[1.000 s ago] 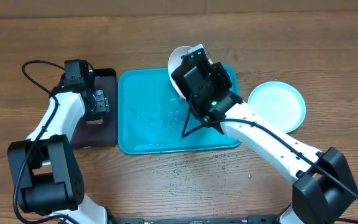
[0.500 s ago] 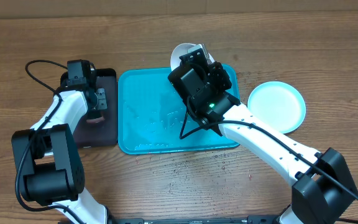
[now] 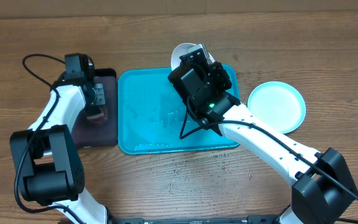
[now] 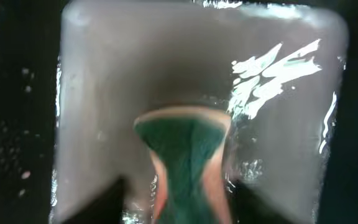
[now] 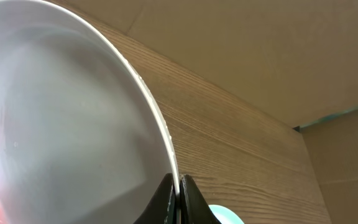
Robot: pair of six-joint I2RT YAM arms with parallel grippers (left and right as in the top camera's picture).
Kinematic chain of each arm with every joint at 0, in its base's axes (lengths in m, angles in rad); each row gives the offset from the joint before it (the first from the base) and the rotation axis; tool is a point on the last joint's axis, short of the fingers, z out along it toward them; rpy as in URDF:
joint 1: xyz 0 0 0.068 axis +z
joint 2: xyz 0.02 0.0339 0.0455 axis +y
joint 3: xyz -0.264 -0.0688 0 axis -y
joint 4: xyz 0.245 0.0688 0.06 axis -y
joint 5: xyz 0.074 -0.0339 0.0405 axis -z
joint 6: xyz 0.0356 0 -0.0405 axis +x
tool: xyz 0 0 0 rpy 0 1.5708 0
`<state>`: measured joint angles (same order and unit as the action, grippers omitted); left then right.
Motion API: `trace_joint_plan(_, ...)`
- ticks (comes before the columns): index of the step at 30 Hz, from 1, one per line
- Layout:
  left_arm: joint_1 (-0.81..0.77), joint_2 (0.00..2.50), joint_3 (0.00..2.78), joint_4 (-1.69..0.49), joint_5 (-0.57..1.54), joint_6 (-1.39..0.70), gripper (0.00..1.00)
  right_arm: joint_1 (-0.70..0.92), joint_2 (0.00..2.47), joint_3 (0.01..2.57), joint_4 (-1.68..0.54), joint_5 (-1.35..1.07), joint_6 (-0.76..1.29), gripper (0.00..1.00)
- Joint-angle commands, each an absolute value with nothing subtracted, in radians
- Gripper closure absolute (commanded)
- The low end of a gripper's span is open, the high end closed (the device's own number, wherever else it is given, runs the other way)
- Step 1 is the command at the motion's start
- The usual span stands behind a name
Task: Clean dirty plates on tray and stack at the side
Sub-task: 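Tilt the white plate up on its edge with the right gripper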
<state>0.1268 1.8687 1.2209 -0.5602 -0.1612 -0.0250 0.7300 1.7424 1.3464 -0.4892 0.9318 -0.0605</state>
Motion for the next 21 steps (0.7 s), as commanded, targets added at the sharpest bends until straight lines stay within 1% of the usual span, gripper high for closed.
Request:
trace_joint_plan(1,0.132,1.885,1.229,-0.613,-0.134,-0.03,0.34,0.735,1.703,1.372,-0.48,0.953,-0.06,0.96)
trace_joint_plan(7,0.133,1.885,1.164,-0.62,-0.13,-0.03,0.35,0.735,1.703,1.372,-0.481,0.953,-0.06,0.96)
trace_joint_plan(8,0.133,1.885,1.151,-0.608,-0.132,-0.03,0.37,0.735,1.703,1.372,-0.481,0.953,-0.06,0.96)
trace_joint_plan(11,0.133,1.885,1.13,-0.59,-0.142,-0.03,0.55,0.735,1.703,1.372,-0.483,0.953,-0.06,0.96)
trace_joint_plan(13,0.133,1.885,1.13,-0.591,-0.142,-0.03,0.74,0.735,1.703,1.372,-0.484,0.953,-0.06,0.96)
trace_joint_plan(14,0.133,1.885,1.13,-0.592,-0.148,-0.03,0.87,0.735,1.703,1.372,-0.484,0.953,-0.06,0.96)
trace_joint_plan(15,0.133,1.885,1.13,-0.597,-0.168,-0.03,0.96,0.735,1.703,1.372,-0.484,0.953,-0.06,0.96)
trace_joint_plan(21,0.133,1.884,1.145,-0.648,-0.301,-0.045,0.96,0.735,1.703,1.372,-0.487,0.953,-0.06,0.96)
